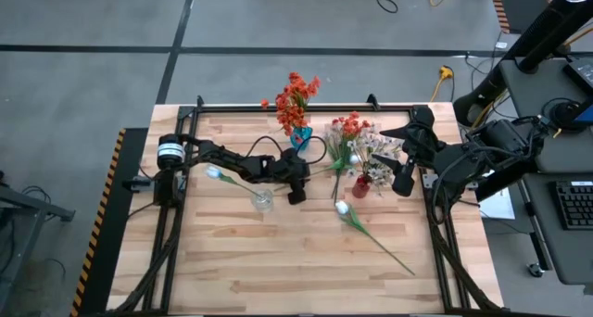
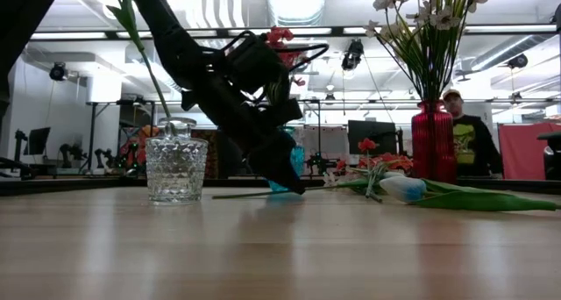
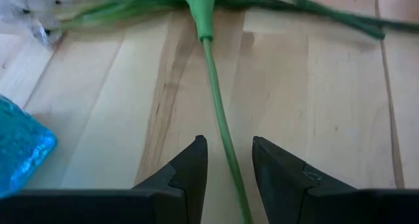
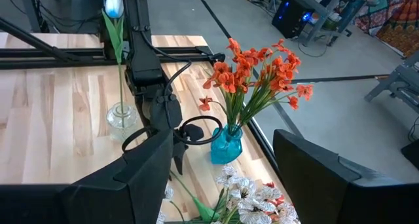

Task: Sort flowers into vase by color
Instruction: Put the top white flower into the transparent vase

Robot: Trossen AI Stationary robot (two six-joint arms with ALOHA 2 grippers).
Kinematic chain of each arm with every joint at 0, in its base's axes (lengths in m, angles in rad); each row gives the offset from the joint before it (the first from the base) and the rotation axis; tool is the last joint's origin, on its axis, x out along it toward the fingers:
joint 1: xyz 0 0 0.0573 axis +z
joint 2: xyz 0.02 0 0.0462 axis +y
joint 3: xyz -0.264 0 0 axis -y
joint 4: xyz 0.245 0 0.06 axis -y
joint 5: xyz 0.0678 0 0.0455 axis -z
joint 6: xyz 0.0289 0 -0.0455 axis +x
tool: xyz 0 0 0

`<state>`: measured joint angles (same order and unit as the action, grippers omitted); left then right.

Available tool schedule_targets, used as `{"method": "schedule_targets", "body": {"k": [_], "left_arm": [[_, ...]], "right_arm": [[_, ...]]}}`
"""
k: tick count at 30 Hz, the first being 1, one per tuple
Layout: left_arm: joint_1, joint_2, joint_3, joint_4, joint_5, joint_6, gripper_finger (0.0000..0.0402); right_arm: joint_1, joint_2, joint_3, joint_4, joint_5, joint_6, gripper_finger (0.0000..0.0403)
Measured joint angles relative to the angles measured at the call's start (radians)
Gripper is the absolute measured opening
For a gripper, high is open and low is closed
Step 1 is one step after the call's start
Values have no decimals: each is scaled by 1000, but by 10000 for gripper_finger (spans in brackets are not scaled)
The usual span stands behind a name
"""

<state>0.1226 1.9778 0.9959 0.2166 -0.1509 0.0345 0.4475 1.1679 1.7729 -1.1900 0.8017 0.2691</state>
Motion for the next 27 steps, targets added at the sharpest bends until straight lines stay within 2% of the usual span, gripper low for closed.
{"method": "schedule_targets", "body": {"k": [7,16,27], "left_arm": [[0,0,-6,-7,-23,0,76],[0,0,-7,-10,-23,-3,6],[0,0,-6,-8,-26,-30,1]], "right_arm": [[0,0,0,2,0,0,256],[0,0,0,2,0,0,256],[0,0,0,2,0,0,256]]}}
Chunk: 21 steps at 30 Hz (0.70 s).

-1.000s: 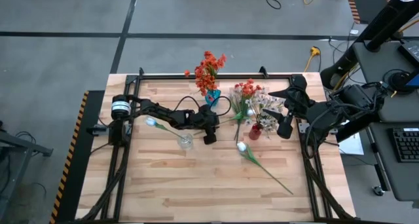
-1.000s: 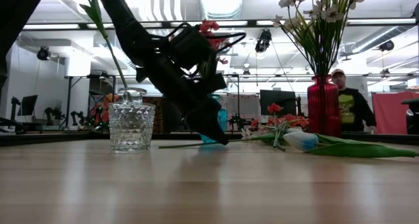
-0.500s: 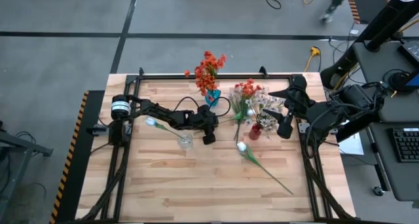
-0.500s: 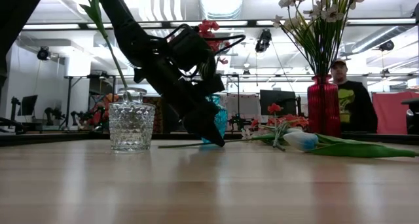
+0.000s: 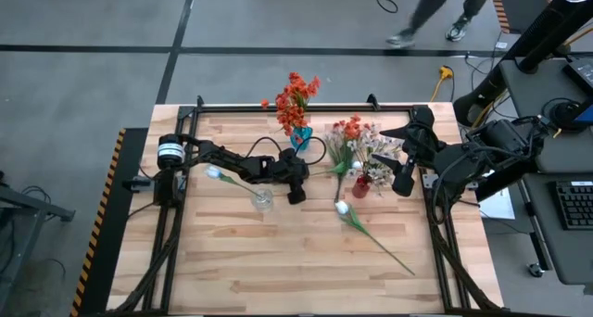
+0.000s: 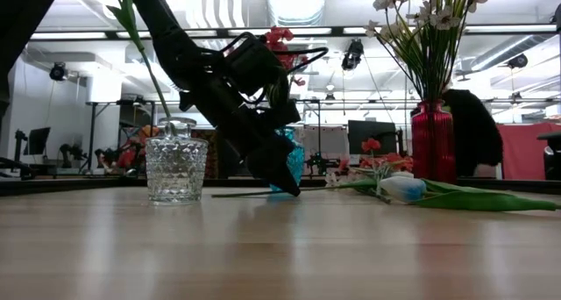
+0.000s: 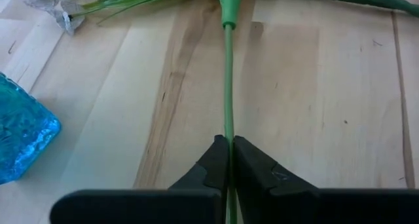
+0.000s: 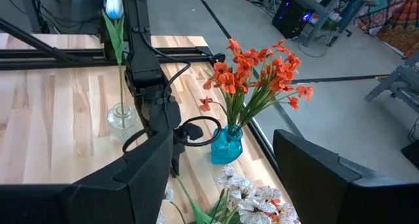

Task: Sort flowers into vase by color
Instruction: Put the top white flower into the transparent vase

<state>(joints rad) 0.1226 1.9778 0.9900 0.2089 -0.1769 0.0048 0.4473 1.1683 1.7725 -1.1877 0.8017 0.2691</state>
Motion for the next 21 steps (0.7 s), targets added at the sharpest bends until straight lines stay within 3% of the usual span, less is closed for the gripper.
{"method": "schedule_targets", "body": {"k": [12,21], "left_arm": [[-2,-46,36,-79,-2,-19,0],[-2,-111,70,-204,-76,-18,0]], "right_arm": [[0,0,0,0,-24,0,256],[0,8,0,0,-24,0,256]]}}
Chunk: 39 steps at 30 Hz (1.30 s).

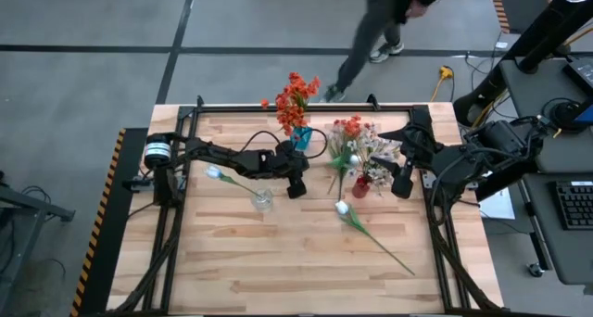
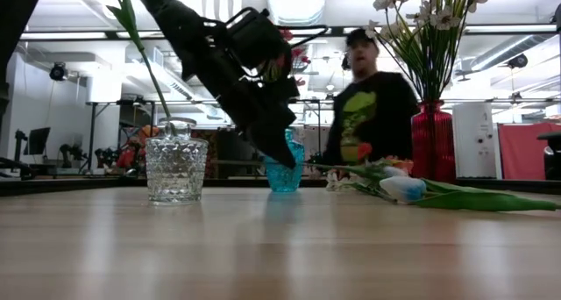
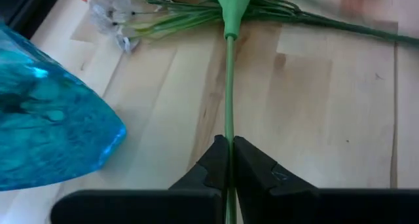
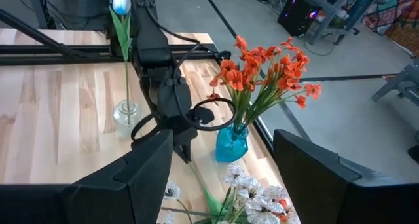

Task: Sort flowers into vase by color
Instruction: Put the top white flower into the transparent vase

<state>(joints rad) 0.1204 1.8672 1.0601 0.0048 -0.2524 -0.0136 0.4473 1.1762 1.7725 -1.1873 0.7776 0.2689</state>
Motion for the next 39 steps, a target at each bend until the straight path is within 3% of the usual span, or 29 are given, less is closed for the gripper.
{"method": "schedule_targets", "body": {"k": [10,25,39], "left_arm": [[-6,-28,99,-221,-6,0,0],[-20,-36,267,-575,-106,8,0],[-42,-37,419,-718,-169,82,0]], "right_arm": [[0,5,0,-1,-1,-5,256],[0,5,0,-1,-23,-8,256],[0,6,0,-4,-27,-12,256]]}}
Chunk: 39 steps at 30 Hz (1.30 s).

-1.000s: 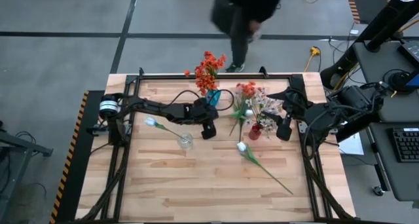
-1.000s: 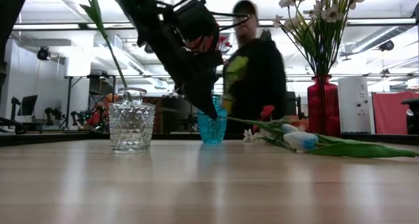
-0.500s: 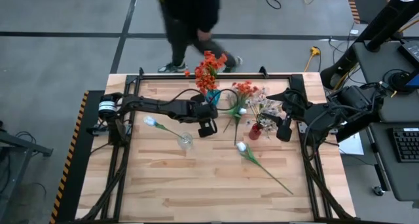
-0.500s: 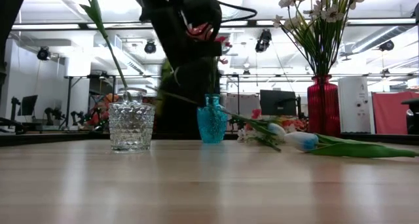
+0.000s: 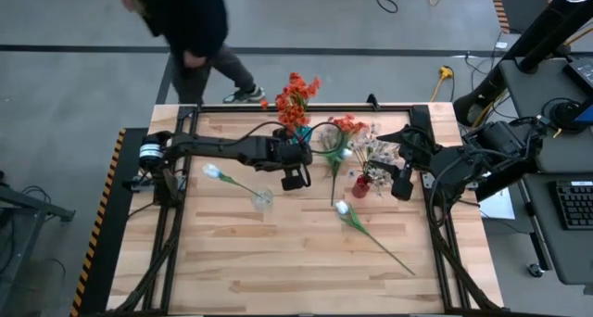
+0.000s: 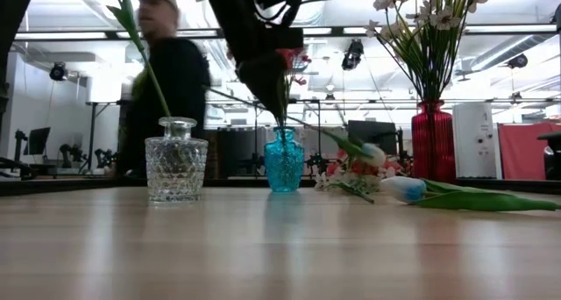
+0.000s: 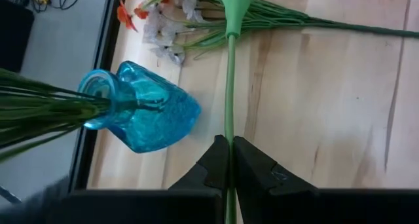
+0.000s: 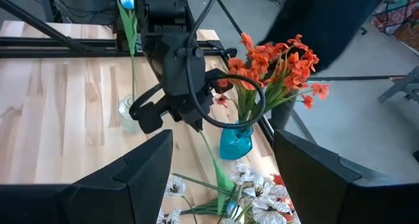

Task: Sort flowers into vase by color
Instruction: Put the top white flower into the transparent vase

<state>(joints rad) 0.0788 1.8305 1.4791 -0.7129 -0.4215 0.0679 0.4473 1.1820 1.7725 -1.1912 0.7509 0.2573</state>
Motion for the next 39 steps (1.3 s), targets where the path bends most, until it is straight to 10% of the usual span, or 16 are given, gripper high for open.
{"method": "schedule_targets", "body": {"k": [39], "left_arm": [[-8,0,410,-588,126,81,0]], "right_arm": [[0,0,0,-1,-26,-7,256]]}}
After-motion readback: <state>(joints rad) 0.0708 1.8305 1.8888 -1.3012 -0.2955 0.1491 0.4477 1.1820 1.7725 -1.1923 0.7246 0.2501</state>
